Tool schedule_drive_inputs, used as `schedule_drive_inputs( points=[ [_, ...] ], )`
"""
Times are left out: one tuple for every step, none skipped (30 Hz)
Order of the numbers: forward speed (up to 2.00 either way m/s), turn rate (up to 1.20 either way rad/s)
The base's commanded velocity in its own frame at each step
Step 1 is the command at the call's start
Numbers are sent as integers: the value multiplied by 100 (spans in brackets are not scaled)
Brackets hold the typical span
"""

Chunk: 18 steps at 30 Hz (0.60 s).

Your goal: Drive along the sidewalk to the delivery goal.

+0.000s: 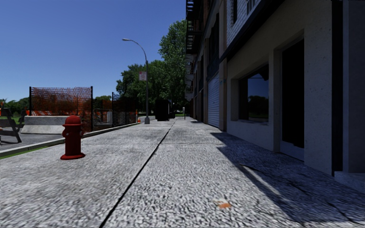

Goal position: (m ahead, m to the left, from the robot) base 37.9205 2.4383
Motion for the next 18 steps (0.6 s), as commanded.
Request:
schedule_drive_inputs(
  points=[
    [200, 0],
    [200, 0],
    [200, 0],
    [200, 0],
    [200, 0],
    [200, 0],
    [200, 0],
    [200, 0],
    [200, 0],
    [200, 0],
    [200, 0],
    [200, 0],
    [200, 0],
    [200, 0],
    [200, 0],
    [200, 0],
    [200, 0],
    [200, 0]
  ],
)
